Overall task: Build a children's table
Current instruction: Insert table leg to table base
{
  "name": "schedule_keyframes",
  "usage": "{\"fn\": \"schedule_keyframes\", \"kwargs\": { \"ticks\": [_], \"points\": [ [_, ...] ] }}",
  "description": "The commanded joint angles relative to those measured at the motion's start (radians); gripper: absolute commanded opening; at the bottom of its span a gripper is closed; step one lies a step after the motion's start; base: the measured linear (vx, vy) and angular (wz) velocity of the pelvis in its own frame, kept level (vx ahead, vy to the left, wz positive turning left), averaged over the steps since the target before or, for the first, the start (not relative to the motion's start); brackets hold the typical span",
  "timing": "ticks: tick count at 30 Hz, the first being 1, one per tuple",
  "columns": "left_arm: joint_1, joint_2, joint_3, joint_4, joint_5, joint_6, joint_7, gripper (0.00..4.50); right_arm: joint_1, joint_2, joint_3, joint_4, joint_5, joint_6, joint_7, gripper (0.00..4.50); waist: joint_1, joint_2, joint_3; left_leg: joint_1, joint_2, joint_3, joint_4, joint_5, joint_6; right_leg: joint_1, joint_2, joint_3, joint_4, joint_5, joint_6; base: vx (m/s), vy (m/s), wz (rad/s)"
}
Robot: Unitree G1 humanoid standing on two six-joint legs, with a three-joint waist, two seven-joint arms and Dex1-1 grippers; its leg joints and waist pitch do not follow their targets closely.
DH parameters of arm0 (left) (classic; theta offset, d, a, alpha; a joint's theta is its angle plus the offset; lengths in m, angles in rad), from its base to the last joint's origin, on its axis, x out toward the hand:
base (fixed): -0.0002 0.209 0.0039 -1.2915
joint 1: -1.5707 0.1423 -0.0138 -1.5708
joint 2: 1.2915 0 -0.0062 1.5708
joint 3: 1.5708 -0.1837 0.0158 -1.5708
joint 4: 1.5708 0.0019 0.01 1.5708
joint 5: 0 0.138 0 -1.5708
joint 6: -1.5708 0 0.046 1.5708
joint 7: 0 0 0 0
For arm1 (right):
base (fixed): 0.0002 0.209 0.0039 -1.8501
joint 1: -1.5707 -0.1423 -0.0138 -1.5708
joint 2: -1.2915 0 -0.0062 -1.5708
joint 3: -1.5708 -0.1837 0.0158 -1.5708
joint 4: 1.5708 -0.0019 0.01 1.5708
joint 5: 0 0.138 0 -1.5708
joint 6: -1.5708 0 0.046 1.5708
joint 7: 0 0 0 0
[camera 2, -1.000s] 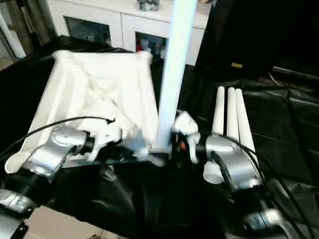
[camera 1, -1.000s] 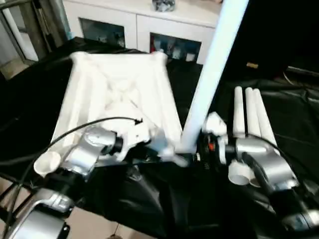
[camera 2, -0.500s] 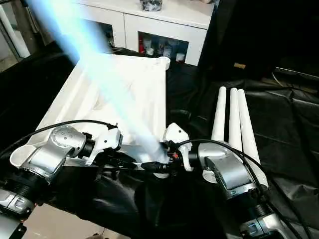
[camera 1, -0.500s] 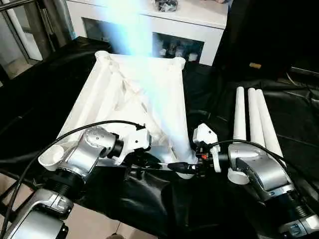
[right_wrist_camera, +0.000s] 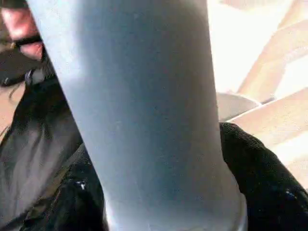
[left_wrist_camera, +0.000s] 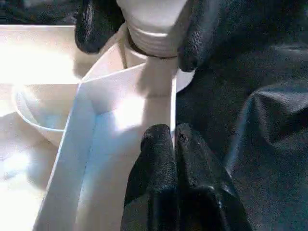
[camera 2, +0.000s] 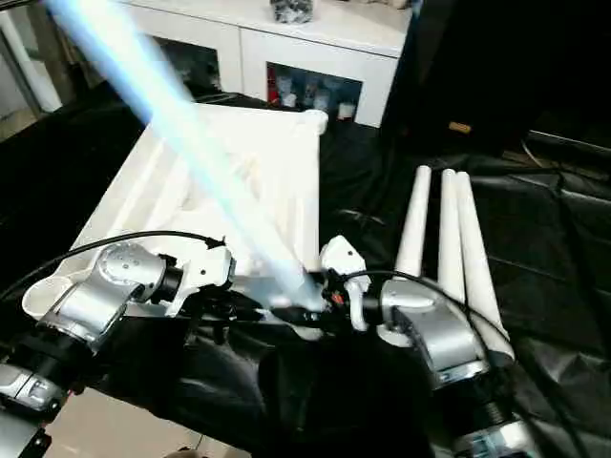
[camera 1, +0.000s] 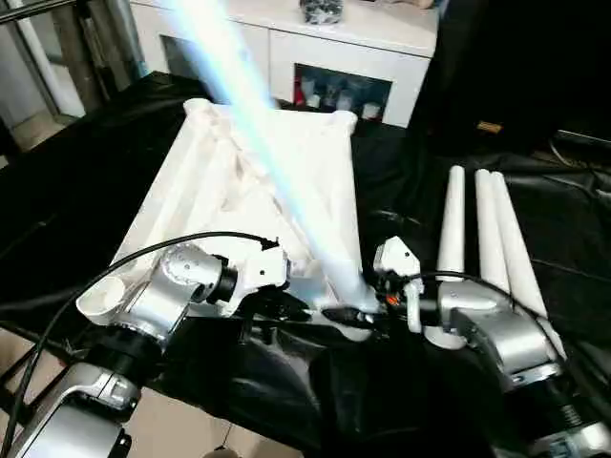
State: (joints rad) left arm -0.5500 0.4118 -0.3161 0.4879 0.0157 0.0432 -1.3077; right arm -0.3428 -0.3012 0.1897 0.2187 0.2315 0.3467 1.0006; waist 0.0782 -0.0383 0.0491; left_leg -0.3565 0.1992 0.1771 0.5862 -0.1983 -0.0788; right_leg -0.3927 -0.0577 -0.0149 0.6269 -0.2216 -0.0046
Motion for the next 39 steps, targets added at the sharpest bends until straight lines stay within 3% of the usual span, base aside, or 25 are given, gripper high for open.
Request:
{"fn": "schedule_keyframes", "kwargs": {
  "ticks": [1, 4, 5, 8, 12, 14, 17, 24, 27, 29, 33, 36, 38, 39],
  "points": [
    [0.002, -0.008, 0.079, -0.046, -0.088, 0.008, 0.012, 0.55, 0.009, 0.021, -0.028, 0.003, 0.038, 0.001, -0.026, 2.78, -0.001, 0.003, -0.058, 0.009, 0.029, -0.003, -0.064, -0.113, 0.018, 0.050, -0.069, 0.033, -0.061, 0.023, -0.248, 0.000, 0.000, 0.00],
    [0.022, 0.008, 0.094, -0.084, -0.108, -0.020, 0.008, 0.62, 0.010, 0.049, -0.052, 0.006, 0.050, -0.005, -0.059, 2.78, -0.003, 0.010, -0.060, 0.008, 0.030, -0.004, -0.064, -0.112, 0.010, 0.048, -0.066, 0.033, -0.058, 0.050, -0.259, 0.000, 0.000, 0.00],
    [0.027, 0.012, 0.096, -0.090, -0.109, -0.033, 0.010, 0.95, 0.010, 0.054, -0.056, 0.007, 0.049, -0.008, -0.066, 2.77, -0.004, 0.009, -0.059, 0.009, 0.030, -0.003, -0.065, -0.111, 0.011, 0.047, -0.063, 0.032, -0.058, 0.057, -0.258, 0.000, 0.000, 0.00],
    [0.035, 0.012, 0.132, -0.121, -0.157, 0.046, 0.016, 1.02, 0.009, 0.068, -0.069, 0.002, 0.052, -0.010, -0.084, 2.77, -0.005, 0.012, -0.059, 0.009, 0.028, -0.003, -0.063, -0.097, 0.010, 0.048, -0.062, 0.032, -0.055, 0.075, -0.251, 0.000, 0.000, 0.00],
    [0.022, -0.030, 0.213, -0.149, -0.265, 0.163, 0.043, 1.02, 0.005, 0.073, -0.073, -0.003, 0.058, -0.009, -0.096, 2.77, -0.003, 0.010, -0.060, 0.009, 0.025, 0.000, -0.060, -0.086, 0.009, 0.049, -0.060, 0.031, -0.051, 0.107, -0.270, 0.000, 0.000, 0.00],
    [0.006, -0.076, 0.267, -0.176, -0.383, 0.285, 0.056, 1.02, -0.005, 0.076, -0.075, 0.000, 0.061, -0.007, -0.100, 2.77, -0.002, 0.007, -0.060, 0.009, 0.025, 0.001, -0.060, -0.084, 0.010, 0.050, -0.060, 0.032, -0.051, 0.105, -0.274, 0.000, 0.000, 0.00],
    [0.004, -0.126, 0.275, -0.193, -0.439, 0.328, 0.093, 1.28, -0.015, 0.080, -0.072, -0.003, 0.067, -0.003, -0.099, 2.77, 0.000, 0.001, -0.059, 0.006, 0.024, 0.001, -0.059, -0.083, 0.020, 0.052, -0.061, 0.032, -0.054, 0.085, -0.269, 0.000, 0.000, 0.00],
    [-0.004, -0.219, 0.314, -0.241, -0.550, 0.466, 0.143, 1.84, -0.043, 0.087, -0.075, 0.001, 0.075, 0.002, -0.101, 2.77, 0.004, -0.002, -0.062, 0.004, 0.023, 0.001, -0.054, -0.047, 0.044, 0.057, -0.060, 0.032, -0.051, 0.125, -0.271, 0.000, 0.000, 0.00],
    [-0.012, -0.251, 0.311, -0.225, -0.510, 0.401, 0.203, 2.18, -0.043, 0.085, -0.067, -0.013, 0.078, 0.008, -0.092, 2.77, 0.003, -0.003, -0.061, 0.003, 0.023, 0.000, -0.054, -0.051, 0.050, 0.057, -0.059, 0.032, -0.054, 0.107, -0.260, 0.000, 0.000, 0.00],
    [-0.016, -0.261, 0.311, -0.225, -0.520, 0.402, 0.214, 2.19, -0.041, 0.085, -0.063, -0.022, 0.083, 0.016, -0.085, 2.77, 0.004, -0.004, -0.061, 0.003, 0.023, 0.000, -0.053, -0.047, 0.053, 0.058, -0.059, 0.032, -0.055, 0.107, -0.254, 0.000, 0.000, 0.00],
    [-0.014, -0.261, 0.282, -0.248, -0.511, 0.399, 0.197, 2.64, -0.040, 0.084, -0.063, -0.028, 0.088, 0.021, -0.081, 2.77, 0.005, -0.003, -0.062, 0.004, 0.023, -0.001, -0.053, -0.039, 0.054, 0.057, -0.059, 0.032, -0.053, 0.107, -0.248, 0.000, 0.000, 0.00],
    [-0.011, -0.258, 0.250, -0.245, -0.449, 0.335, 0.214, 2.65, -0.036, 0.074, -0.054, -0.038, 0.090, 0.028, -0.070, 2.77, 0.004, -0.001, -0.062, 0.004, 0.023, -0.002, -0.053, -0.038, 0.054, 0.058, -0.058, 0.031, -0.054, 0.115, -0.246, 0.000, 0.000, 0.00],
    [-0.011, -0.258, 0.248, -0.244, -0.446, 0.332, 0.215, 2.65, -0.035, 0.073, -0.053, -0.040, 0.090, 0.028, -0.068, 2.77, 0.004, -0.002, -0.063, 0.004, 0.023, -0.001, -0.052, -0.039, 0.053, 0.059, -0.059, 0.031, -0.053, 0.117, -0.243, 0.000, 0.000, 0.00],
    [-0.014, -0.263, 0.242, -0.253, -0.460, 0.343, 0.208, 2.65, -0.029, 0.064, -0.047, -0.049, 0.093, 0.037, -0.058, 2.77, 0.005, 0.003, -0.063, 0.005, 0.023, -0.002, -0.052, -0.038, 0.050, 0.058, -0.058, 0.031, -0.052, 0.123, -0.244, 0.000, 0.000, 0.00]
  ]
}}
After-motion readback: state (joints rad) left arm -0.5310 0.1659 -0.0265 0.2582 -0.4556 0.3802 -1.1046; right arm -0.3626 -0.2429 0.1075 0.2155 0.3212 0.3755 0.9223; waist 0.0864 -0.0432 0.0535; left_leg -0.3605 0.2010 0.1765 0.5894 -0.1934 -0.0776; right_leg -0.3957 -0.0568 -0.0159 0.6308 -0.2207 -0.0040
